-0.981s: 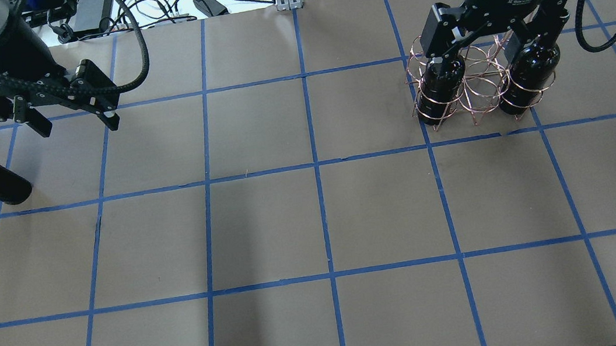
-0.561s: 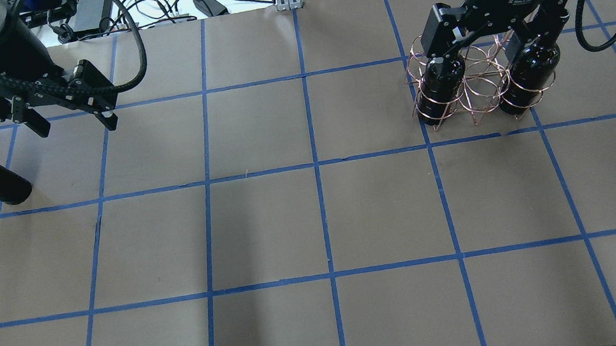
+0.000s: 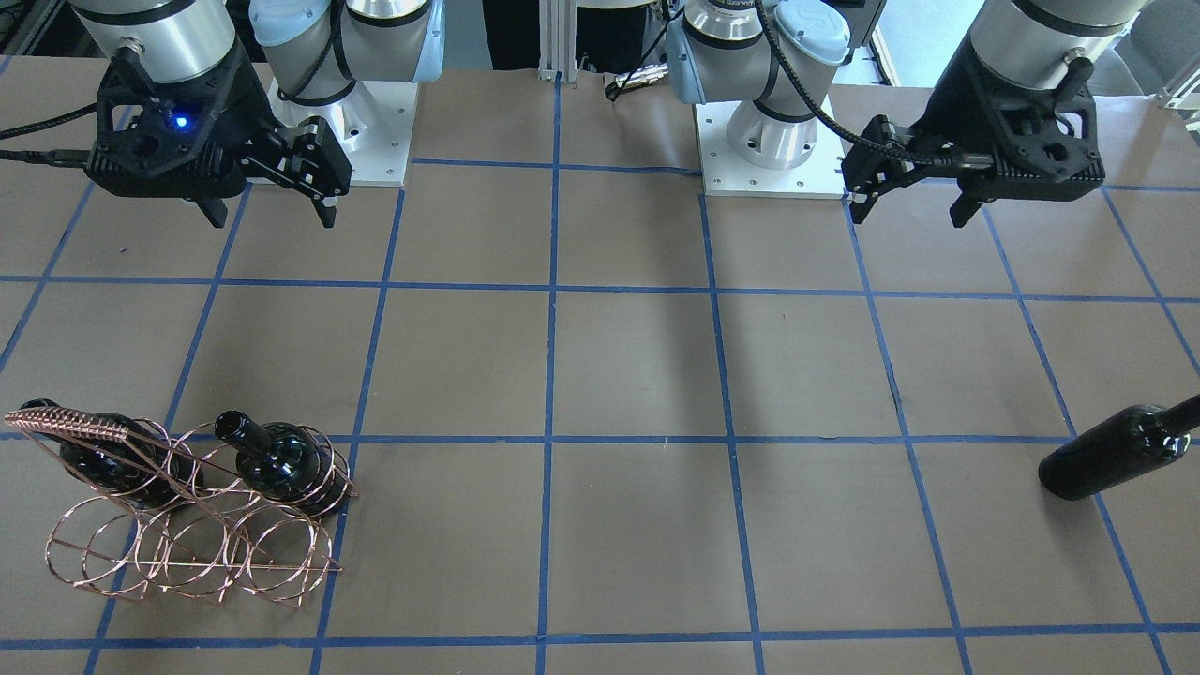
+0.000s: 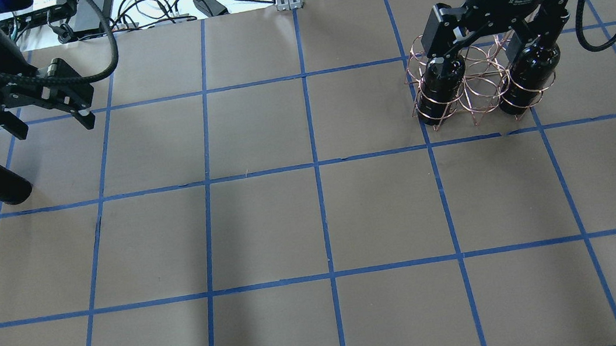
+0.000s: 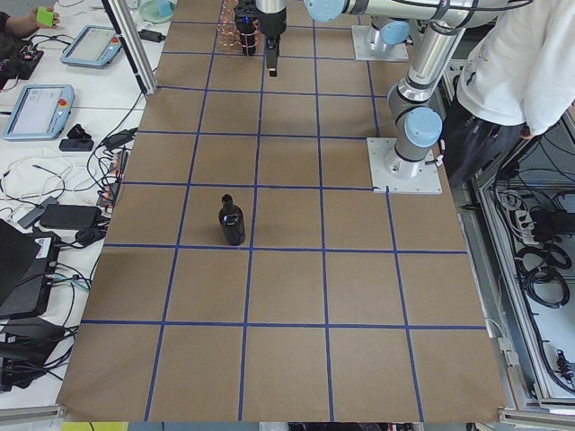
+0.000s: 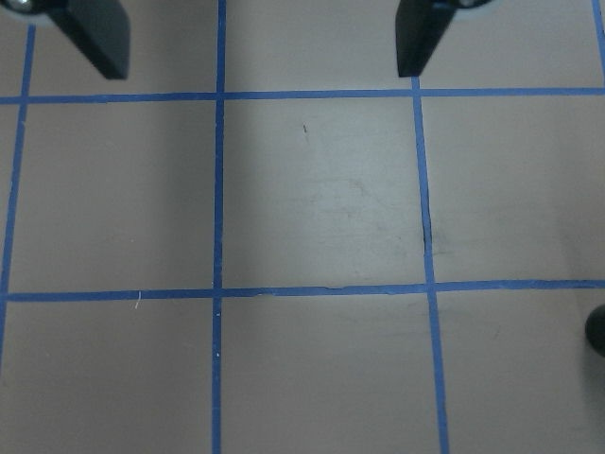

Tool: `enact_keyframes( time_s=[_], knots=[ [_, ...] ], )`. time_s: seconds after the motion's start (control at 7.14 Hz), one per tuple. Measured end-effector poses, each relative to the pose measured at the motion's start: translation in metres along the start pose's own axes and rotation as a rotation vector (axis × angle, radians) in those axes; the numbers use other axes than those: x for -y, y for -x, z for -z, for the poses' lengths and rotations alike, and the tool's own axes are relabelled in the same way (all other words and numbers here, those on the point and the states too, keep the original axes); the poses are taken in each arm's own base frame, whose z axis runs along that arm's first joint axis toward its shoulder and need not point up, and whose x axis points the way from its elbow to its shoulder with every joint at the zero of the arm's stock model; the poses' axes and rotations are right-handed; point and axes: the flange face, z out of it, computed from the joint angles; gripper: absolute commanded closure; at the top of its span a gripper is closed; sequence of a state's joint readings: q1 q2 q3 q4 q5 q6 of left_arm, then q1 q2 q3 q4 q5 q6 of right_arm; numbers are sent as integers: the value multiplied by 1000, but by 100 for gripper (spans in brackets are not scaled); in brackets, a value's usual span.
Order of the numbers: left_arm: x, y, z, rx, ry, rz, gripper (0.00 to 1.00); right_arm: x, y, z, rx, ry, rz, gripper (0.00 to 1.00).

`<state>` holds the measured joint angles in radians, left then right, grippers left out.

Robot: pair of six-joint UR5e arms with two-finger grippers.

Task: Place wine into wine basket
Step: 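Move the left gripper toward the dark wine bottle lying on the table, then close the left gripper around the lying dark wine bottle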

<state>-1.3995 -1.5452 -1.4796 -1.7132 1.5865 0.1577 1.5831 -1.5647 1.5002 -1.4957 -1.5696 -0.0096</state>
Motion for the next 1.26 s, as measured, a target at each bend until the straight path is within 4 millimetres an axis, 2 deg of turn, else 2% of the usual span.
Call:
enact_keyframes(
  time_s=[0.14, 0.28, 0.56, 0.7, 1.26],
  knots=[
    [2, 20, 3, 1, -6, 40, 0, 0, 0, 0, 0, 0, 0, 0],
    [6, 53, 0, -3, 0, 81, 0, 0, 0, 0, 0, 1, 0, 0],
    [18, 149, -16, -12, -16, 139, 0, 0, 0, -1, 0, 3, -2, 0],
    [26, 187, -22, 6, -55, 139, 0, 0, 0, -2, 0, 3, -2, 0],
    [69, 301, -53, 48, -119, 78, 0, 0, 0, -2, -1, 5, -2, 0]
  ],
)
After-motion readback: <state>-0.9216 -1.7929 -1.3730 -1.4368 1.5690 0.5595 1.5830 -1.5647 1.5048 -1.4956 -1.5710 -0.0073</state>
